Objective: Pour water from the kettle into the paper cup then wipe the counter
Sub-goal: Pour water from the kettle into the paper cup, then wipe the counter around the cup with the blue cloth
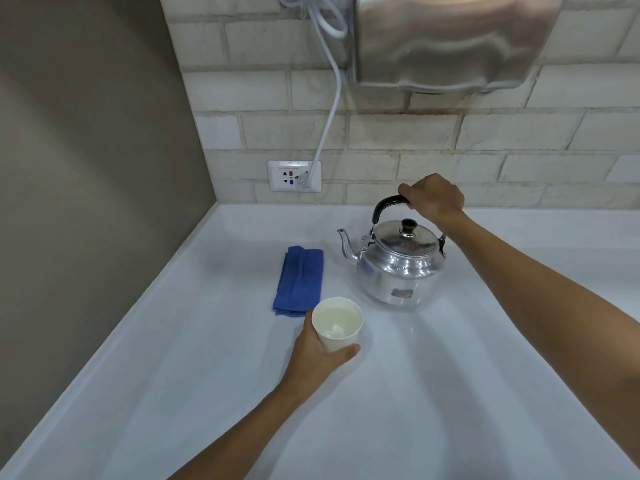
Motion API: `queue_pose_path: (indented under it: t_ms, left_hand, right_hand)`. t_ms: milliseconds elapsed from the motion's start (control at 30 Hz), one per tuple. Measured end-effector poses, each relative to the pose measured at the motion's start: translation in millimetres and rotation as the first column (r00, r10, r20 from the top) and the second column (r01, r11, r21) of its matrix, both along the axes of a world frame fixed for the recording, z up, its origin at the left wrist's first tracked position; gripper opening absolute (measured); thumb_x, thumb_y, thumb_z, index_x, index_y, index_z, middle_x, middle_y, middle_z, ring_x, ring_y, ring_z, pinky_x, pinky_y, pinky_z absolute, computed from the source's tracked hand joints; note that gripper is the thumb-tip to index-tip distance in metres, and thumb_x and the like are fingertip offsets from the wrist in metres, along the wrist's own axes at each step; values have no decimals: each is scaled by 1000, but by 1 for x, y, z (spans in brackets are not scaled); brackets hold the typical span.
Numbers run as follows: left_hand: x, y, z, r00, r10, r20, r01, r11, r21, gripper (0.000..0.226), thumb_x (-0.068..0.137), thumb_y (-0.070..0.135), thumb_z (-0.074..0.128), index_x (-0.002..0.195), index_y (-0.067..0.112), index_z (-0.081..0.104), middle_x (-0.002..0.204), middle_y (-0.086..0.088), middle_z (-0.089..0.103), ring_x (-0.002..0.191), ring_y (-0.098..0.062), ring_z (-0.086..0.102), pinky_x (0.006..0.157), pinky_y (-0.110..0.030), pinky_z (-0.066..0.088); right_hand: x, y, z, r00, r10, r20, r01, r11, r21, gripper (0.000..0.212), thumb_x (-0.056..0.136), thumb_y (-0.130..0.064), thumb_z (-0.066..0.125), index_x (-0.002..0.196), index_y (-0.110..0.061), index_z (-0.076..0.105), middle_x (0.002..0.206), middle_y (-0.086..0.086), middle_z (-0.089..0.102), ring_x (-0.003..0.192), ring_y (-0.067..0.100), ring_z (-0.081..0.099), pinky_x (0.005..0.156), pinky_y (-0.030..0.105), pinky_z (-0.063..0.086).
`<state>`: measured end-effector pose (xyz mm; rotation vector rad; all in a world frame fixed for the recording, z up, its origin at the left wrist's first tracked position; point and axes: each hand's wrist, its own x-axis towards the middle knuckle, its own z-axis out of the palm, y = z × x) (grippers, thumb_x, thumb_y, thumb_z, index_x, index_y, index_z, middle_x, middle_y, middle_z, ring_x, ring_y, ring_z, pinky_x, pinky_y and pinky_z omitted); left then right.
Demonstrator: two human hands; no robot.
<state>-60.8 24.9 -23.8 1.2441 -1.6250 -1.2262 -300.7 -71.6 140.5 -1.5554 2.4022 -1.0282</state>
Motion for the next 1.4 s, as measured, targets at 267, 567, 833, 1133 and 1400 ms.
queue_pose_path:
  t_ms: [267,567,833,1133,1400]
  left_hand:
    - [-1,1,1,1000,7,16,-8,1000,25,82,62,23,84,129,23,37,122,1,55,113,-17,51,97,-31,43]
    - [0,0,0,1000,-3,4,3,1000,18,79,62,24,83,127,24,38,121,2,55,112,-14,51,94,-27,43]
    - [12,-1,-4,990,-132,40,131,991,22,84,62,21,84,127,34,31,127,10,49,118,-5,47,95,-18,42]
    - [91,-42,2,911,-165,377,212,974,-86,78,82,6,61,144,20,17,155,4,8,137,-1,10,107,-15,11]
    - [33,-132,11,806,48,590,133,956,-259,57,96,29,42,144,10,20,155,-12,16,142,-25,16,116,-36,16]
  right_hand:
    - [1,-21,-12,1000,-16,20,16,1000,-2,27,77,-30,50,59,-12,61,45,2,45,42,17,39,47,22,27]
    - [5,-33,-27,999,-33,10,33,999,29,30,76,-28,49,50,-12,51,45,2,43,43,20,38,47,23,26]
    - [9,-31,-35,997,-3,-83,-1,999,-40,57,92,-47,41,72,1,64,70,16,63,72,33,60,54,28,36]
    - [20,49,-110,941,-238,240,315,877,-362,46,84,-14,55,126,3,43,127,25,50,124,38,40,106,48,28]
    - [29,91,-195,965,-109,-239,174,948,268,55,95,-26,27,140,4,18,150,20,25,140,34,17,113,48,16]
